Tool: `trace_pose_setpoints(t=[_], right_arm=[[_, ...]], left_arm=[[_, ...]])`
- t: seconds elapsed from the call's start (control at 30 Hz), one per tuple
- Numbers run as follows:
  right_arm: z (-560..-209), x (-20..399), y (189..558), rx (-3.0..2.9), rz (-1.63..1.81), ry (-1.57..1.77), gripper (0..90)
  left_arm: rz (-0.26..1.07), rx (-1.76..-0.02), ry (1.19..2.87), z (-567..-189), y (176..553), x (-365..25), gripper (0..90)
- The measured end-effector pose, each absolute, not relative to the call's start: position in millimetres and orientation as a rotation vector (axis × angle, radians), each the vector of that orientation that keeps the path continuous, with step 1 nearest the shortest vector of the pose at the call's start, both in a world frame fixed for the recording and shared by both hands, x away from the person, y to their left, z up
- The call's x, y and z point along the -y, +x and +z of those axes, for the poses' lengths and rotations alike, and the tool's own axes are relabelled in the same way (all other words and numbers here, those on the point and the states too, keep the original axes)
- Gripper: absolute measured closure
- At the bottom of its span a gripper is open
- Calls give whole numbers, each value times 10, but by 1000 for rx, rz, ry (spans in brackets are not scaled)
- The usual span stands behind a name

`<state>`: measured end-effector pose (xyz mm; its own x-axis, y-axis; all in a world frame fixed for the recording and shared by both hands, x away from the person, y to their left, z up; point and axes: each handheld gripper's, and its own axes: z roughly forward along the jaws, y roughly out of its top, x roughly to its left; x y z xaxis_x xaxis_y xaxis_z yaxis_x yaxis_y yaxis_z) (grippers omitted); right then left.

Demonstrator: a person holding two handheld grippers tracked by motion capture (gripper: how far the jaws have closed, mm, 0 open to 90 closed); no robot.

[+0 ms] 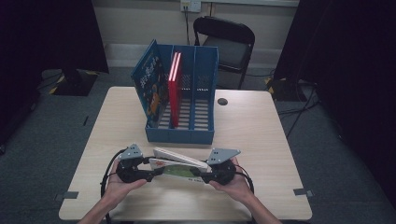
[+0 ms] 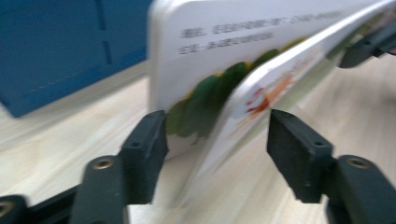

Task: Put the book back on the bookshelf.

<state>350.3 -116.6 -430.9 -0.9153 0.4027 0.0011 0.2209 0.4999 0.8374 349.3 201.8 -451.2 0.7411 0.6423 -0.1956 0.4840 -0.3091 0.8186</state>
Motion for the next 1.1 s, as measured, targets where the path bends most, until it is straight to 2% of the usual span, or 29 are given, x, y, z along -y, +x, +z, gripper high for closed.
trace_pose_setpoints(t=[0.07, 0.2, 0.37, 0.47, 0.5, 0.53, 0.63, 1.1], right_arm=[[-4307, 1174, 3494, -2553, 1390, 539, 665], [-4300, 1175, 3454, -2562, 1397, 522, 727], [-4283, 1188, 3406, -2570, 1368, 515, 733], [-4292, 1237, 3404, -2569, 1393, 536, 735], [-4295, 1257, 3401, -2566, 1398, 546, 736], [-4295, 1257, 3401, -2566, 1398, 546, 736], [-4310, 1272, 3436, -2559, 1436, 578, 714], [-4385, 1112, 3505, -2549, 1423, 588, 645]], left_arm=[[212, -875, 1967, -4524, 3505, -2027, 326], [245, -887, 1950, -4525, 3525, -2007, 325], [271, -878, 1939, -4511, 3536, -1968, 324], [285, -864, 1943, -4494, 3540, -1937, 343], [279, -840, 1936, -4487, 3539, -1913, 381], [279, -840, 1936, -4487, 3539, -1913, 417], [294, -822, 1948, -4481, 3551, -1848, 444], [304, -829, 1927, -4505, 3578, -1814, 455]])
